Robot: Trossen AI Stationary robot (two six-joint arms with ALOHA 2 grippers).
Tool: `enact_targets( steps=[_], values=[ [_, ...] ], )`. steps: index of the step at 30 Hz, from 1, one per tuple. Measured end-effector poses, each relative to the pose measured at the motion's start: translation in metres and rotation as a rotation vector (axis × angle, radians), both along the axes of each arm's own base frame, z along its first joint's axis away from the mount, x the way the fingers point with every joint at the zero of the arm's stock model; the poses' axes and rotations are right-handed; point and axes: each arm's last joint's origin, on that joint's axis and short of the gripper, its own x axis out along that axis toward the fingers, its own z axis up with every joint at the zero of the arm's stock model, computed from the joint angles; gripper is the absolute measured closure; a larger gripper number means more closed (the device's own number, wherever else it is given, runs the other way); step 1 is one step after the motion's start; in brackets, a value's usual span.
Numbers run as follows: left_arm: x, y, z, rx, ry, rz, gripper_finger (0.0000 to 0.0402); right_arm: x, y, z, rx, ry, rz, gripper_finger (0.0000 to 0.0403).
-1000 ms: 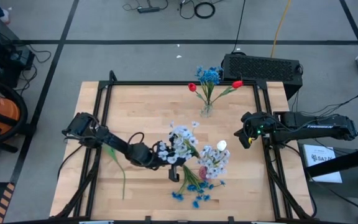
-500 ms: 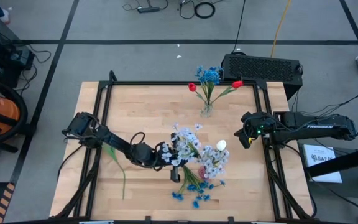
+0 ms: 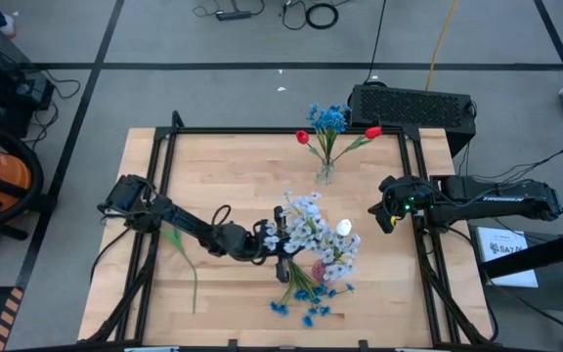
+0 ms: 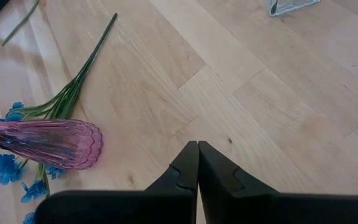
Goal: Sort flowers into vase by color
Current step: Put the white flowers into the violet transparent vase
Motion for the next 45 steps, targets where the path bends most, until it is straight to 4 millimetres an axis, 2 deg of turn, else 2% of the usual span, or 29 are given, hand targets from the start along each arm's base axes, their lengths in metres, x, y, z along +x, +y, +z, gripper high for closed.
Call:
enact_targets(
  steps=[5,10,19,29,45],
  values=[
    [0.011,0.001,0.007,0.025,0.072,0.014,0.0392,0.000,0.000,0.000,0.002,-0.002,0.002,0.0403],
    [0.015,0.000,0.011,0.034,0.080,0.017,0.0392,0.001,0.004,0.001,0.083,-0.013,0.093,0.0403],
    [0.016,-0.001,0.014,0.051,0.079,0.020,0.0392,-0.013,0.009,-0.011,0.071,0.185,0.105,0.0403],
    [0.036,-0.006,0.036,0.089,0.227,-0.037,0.0392,-0.009,0.010,-0.009,0.061,0.136,0.113,0.0403],
    [0.035,-0.010,0.033,0.102,0.264,-0.051,0.0392,-0.009,0.008,-0.009,0.000,0.139,0.070,0.0403]
  ],
)
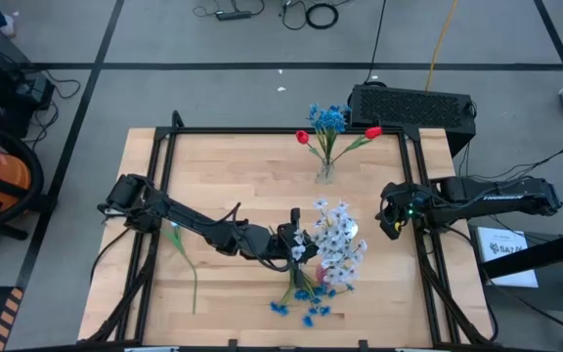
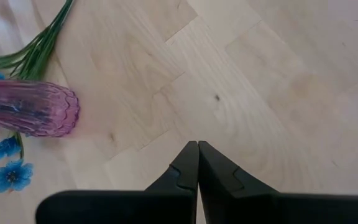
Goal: Sort flowers into vase by color
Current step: Put the white flowers into the violet transparent vase
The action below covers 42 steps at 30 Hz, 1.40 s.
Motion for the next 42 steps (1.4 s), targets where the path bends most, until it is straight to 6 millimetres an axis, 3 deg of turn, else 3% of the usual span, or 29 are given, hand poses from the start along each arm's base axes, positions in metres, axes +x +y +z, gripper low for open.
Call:
enact_targets(
  steps=[13,42],
  values=[
    [0.000,-0.001,-0.003,0.088,0.033,-0.022,0.0392,0.000,0.000,0.000,0.029,0.000,-0.040,0.0403],
    [0.000,-0.010,-0.017,0.085,0.105,-0.050,0.0393,0.000,0.000,0.000,0.017,0.000,-0.023,0.0403]
  ],
)
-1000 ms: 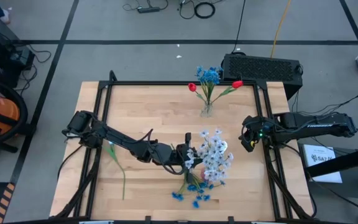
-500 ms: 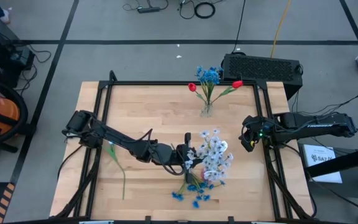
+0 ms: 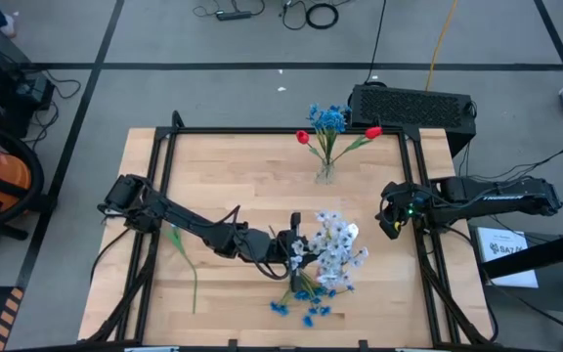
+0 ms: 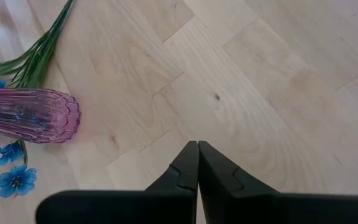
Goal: Sort flowers into vase by color
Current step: Put the white flowers into the violet transparent vase, then put the white flower into the violet transparent vase
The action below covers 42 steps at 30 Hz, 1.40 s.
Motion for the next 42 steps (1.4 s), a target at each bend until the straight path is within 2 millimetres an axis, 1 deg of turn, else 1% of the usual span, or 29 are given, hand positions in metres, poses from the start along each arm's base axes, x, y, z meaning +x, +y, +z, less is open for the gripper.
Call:
enact_targets(
  steps=[15,17,19,23,26,29,31,34,38,42],
  values=[
    [-0.002,-0.005,-0.002,-0.018,0.024,-0.010,0.0393,0.000,0.000,0.000,0.001,-0.001,-0.001,0.0403],
    [-0.002,-0.005,-0.002,-0.025,0.005,-0.010,0.0383,0.000,0.000,0.000,0.001,0.000,-0.001,0.0403],
    [-0.001,-0.005,0.000,-0.035,-0.020,-0.005,0.0363,0.000,0.000,0.000,0.001,-0.001,-0.001,0.0403],
    [-0.002,-0.004,-0.011,-0.007,0.047,0.026,0.0319,0.000,0.000,0.000,0.001,-0.001,-0.002,0.0403],
    [-0.004,0.000,0.001,-0.046,0.021,0.055,0.0293,0.000,0.000,0.000,0.006,0.000,-0.008,0.0403],
    [-0.003,0.001,0.000,-0.066,0.026,0.060,0.0275,0.000,0.000,0.000,0.008,0.000,-0.010,0.0403],
    [-0.003,0.001,-0.002,-0.050,0.036,0.058,0.0267,0.000,0.000,0.000,0.008,0.000,-0.010,0.0403],
    [-0.005,0.002,0.003,-0.029,0.035,0.056,0.0262,0.000,0.000,0.000,0.009,0.005,-0.004,0.0403],
    [-0.010,0.003,0.001,0.005,0.123,0.058,0.0261,-0.004,0.000,-0.002,0.009,0.043,-0.004,0.0403],
    [-0.021,0.008,0.011,0.033,0.188,0.075,0.0261,-0.008,0.001,-0.004,0.035,0.084,0.003,0.0403]
  ],
)
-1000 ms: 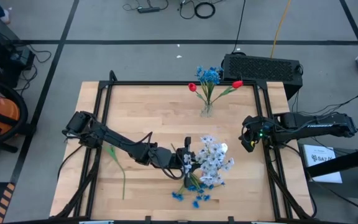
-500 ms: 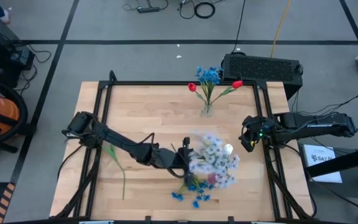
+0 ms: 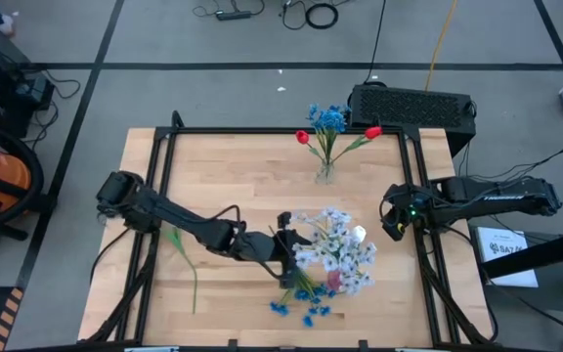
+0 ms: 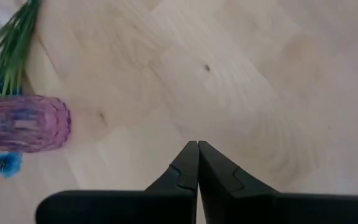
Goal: Sort flowers into vase by color
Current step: Put the white flower into the violet transparent vase
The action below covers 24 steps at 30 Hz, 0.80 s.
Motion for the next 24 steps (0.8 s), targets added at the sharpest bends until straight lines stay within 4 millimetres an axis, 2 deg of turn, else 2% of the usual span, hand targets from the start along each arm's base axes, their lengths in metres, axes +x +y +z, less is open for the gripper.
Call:
enact_targets(
  steps=[7,12,18,22,24],
  values=[
    [-0.027,0.003,0.025,0.029,0.075,0.041,0.0260,-0.004,0.001,-0.001,0.027,0.025,-0.003,0.0403],
    [-0.054,0.005,0.031,-0.012,0.210,0.156,0.0260,-0.004,0.001,-0.001,0.026,0.025,-0.003,0.0403],
    [-0.090,0.002,0.022,-0.111,0.361,0.418,0.0260,-0.004,0.001,-0.001,0.025,0.023,-0.002,0.0403],
    [-0.112,0.005,0.014,-0.331,0.430,0.668,0.0262,-0.004,0.000,-0.001,0.021,0.017,-0.002,0.0403],
    [-0.125,0.010,0.006,-0.451,0.531,0.829,0.0266,-0.003,0.000,0.000,0.021,0.015,-0.002,0.0403]
  ],
)
